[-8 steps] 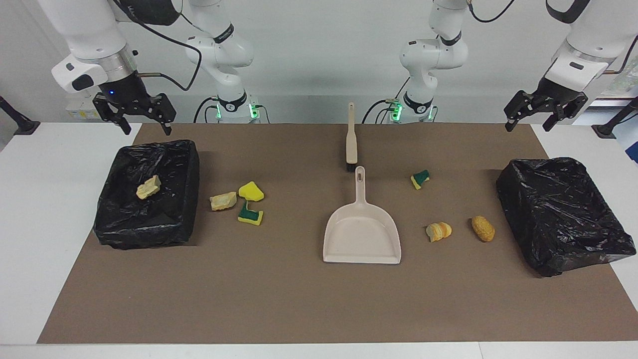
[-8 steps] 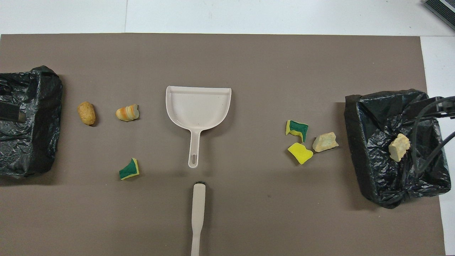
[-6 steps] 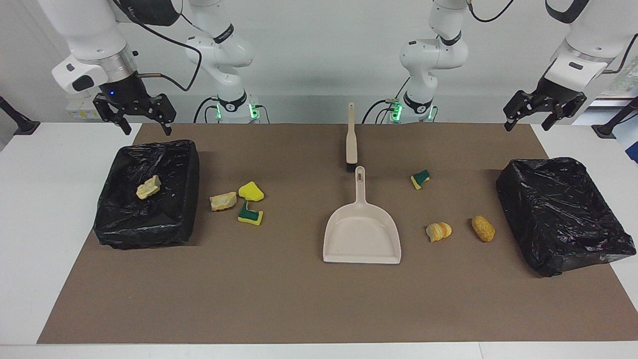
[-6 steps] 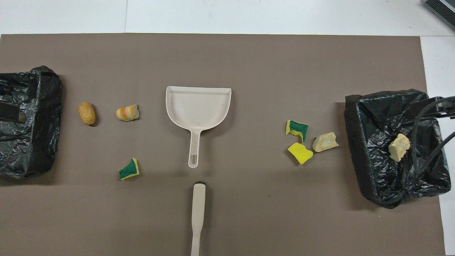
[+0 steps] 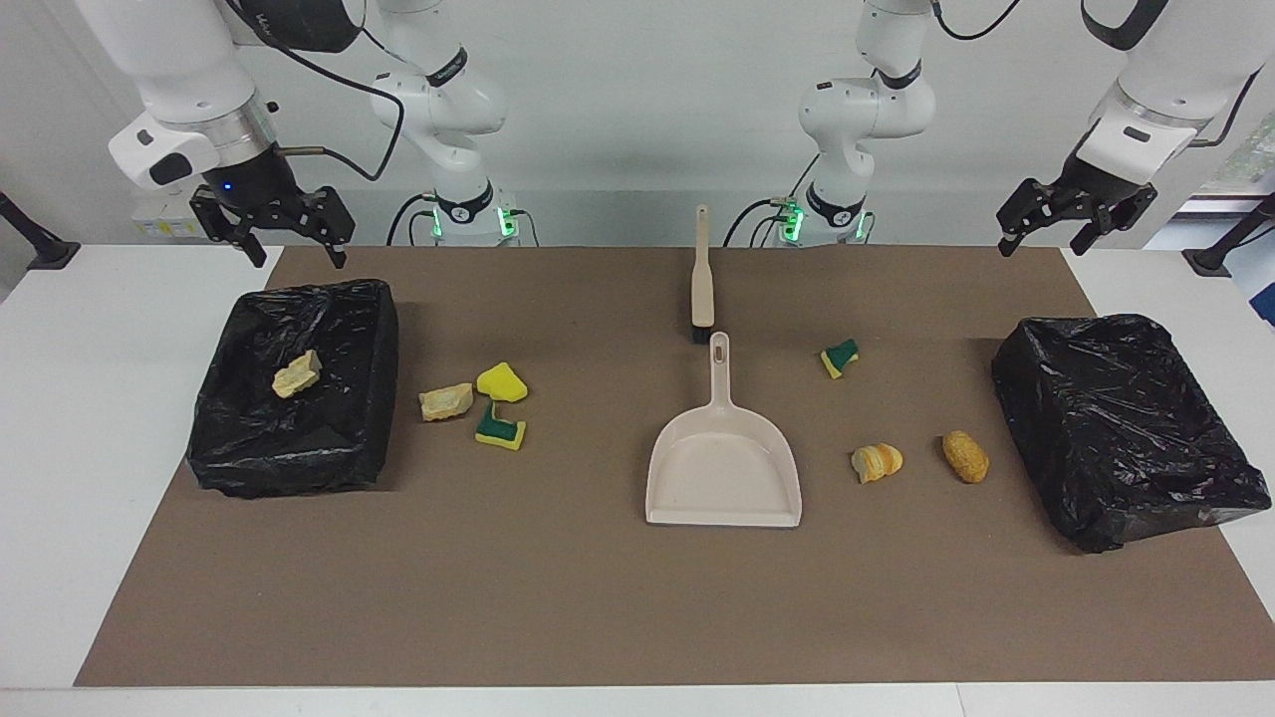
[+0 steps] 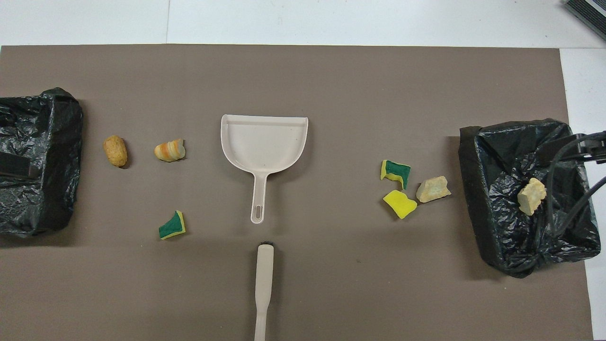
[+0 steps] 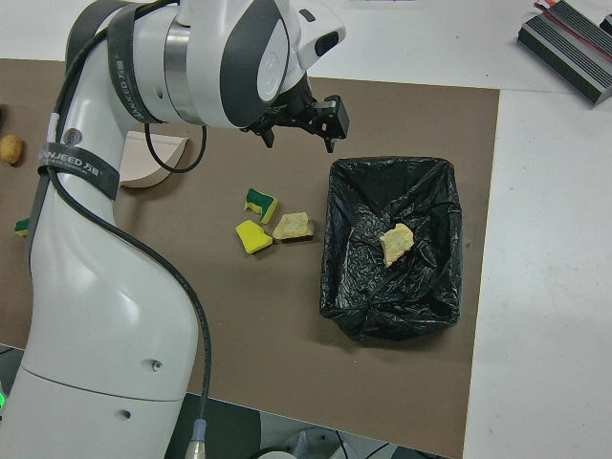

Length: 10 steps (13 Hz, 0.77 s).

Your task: Sweep and dump trash in bin

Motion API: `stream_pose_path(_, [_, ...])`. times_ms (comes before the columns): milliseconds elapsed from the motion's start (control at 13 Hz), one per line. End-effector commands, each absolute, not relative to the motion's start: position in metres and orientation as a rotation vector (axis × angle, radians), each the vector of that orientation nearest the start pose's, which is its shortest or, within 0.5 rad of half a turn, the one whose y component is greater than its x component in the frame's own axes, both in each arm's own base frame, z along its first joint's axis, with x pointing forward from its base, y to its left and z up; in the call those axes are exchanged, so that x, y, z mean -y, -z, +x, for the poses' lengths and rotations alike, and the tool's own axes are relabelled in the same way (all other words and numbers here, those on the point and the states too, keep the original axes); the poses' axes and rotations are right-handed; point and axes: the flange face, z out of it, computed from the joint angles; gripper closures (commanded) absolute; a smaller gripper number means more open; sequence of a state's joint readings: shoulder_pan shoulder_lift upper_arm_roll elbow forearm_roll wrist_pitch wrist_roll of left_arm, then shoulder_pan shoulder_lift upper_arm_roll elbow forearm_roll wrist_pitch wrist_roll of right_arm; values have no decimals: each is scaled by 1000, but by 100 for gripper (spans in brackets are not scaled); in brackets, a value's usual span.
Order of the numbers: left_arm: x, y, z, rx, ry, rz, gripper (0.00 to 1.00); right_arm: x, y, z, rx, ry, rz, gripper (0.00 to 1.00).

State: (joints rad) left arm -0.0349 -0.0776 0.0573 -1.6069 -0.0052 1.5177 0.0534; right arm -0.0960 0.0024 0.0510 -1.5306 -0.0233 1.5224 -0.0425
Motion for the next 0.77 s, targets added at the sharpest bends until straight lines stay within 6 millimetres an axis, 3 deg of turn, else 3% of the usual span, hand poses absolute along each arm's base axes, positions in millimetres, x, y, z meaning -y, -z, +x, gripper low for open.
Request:
stream_pose_path(0, [-9, -649, 517, -45, 8, -3155, 0, 12, -638, 541, 50, -32, -3148, 0])
stream_pose_path(309, [8, -651, 515, -81, 5, -3155, 0, -17, -637, 544, 79, -10, -3149, 0])
stream_pose_path(463, [32, -652, 510, -146, 2, -3150, 0, -43, -630, 550, 43, -2, -3148, 0])
stream_pose_path(695, [84, -635, 482, -195, -68, -3130, 0, -93, -621, 559, -31, 43, -3138, 0])
